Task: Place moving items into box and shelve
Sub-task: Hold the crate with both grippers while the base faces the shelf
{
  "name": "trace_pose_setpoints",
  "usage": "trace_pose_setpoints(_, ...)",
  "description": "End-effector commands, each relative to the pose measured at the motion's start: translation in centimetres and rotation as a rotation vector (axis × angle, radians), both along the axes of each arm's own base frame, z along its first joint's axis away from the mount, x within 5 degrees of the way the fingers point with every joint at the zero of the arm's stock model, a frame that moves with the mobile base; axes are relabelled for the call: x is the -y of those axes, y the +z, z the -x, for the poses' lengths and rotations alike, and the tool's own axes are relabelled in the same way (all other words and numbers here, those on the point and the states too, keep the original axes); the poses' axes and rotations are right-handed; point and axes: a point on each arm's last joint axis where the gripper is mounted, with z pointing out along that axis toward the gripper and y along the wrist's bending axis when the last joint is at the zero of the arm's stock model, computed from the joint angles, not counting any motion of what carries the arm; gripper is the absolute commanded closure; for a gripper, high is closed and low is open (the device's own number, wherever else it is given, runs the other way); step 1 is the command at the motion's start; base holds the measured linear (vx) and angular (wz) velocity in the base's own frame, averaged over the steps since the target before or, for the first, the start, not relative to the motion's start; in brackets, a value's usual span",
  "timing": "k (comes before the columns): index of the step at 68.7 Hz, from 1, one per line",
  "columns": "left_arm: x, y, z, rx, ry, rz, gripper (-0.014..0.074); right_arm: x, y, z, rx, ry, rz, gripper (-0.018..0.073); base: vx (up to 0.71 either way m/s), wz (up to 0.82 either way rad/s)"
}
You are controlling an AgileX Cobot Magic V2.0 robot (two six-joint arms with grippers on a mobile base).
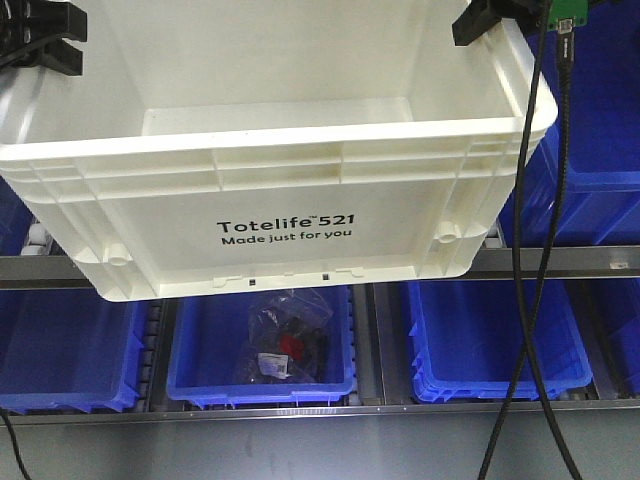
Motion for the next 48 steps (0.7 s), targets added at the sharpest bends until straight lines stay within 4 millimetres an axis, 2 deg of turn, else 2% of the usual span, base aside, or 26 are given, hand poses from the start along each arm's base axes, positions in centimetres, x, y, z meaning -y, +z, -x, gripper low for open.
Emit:
trace_pose_setpoints(1, 0.82, 3.47, 1.01, 0.202, -0.032, 0.098, 0.0613, -0.89, 4.03, 2.57, 0.107, 0.066, -0.142, 0.0570, 0.00, 0.00)
trace_pose_setpoints(48, 0.82, 3.58, 0.92, 0.217, -0.029, 0.101, 0.0613, -1.03, 4.15, 2.54, 0.116, 0.070, -0.160, 0.0570, 0.00, 0.00)
